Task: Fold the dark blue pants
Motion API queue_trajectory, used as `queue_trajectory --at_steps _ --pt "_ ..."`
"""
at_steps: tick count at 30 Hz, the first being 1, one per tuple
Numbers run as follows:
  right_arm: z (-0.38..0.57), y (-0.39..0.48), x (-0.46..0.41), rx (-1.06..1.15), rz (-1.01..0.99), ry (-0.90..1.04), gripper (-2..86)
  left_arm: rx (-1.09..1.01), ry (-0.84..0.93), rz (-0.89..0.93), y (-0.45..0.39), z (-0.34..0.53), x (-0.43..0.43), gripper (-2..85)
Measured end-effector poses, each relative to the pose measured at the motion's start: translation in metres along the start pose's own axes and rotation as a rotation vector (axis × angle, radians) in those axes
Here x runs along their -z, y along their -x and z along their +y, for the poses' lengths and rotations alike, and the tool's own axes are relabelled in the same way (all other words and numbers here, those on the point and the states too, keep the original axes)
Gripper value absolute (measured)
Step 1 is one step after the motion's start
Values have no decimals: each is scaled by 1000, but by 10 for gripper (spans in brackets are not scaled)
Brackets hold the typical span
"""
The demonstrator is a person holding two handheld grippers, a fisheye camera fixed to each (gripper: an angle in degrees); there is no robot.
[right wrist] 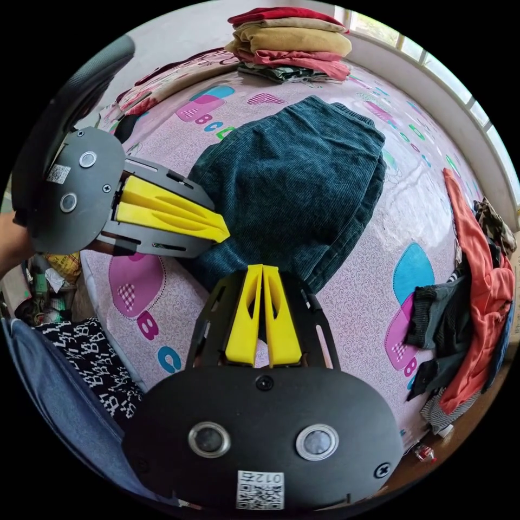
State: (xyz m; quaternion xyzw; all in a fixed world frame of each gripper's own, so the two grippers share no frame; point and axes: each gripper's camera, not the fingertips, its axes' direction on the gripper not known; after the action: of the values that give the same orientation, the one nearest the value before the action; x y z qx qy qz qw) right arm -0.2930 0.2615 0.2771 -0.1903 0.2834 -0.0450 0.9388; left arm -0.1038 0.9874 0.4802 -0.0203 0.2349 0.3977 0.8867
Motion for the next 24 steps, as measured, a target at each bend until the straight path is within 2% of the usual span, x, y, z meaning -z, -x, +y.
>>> queue_trajectory --at_steps 5,10,15,22,24 --pt "14 1 55 -27 -13 -117 -2 67 -86 -95 -8 22 44 4" --pt "23 5 35 -10 -28 -30 -1 113 12 -50 5 44 20 3" --pt "11 0 23 23 -39 22 -1 114 32 -36 16 48 6 3" --pt "5 -16 21 9 -137 62 -1 110 3 21 45 66 18 3" --pt "1 -13 32 31 -123 41 -1 111 -45 -22 55 71 38 3"
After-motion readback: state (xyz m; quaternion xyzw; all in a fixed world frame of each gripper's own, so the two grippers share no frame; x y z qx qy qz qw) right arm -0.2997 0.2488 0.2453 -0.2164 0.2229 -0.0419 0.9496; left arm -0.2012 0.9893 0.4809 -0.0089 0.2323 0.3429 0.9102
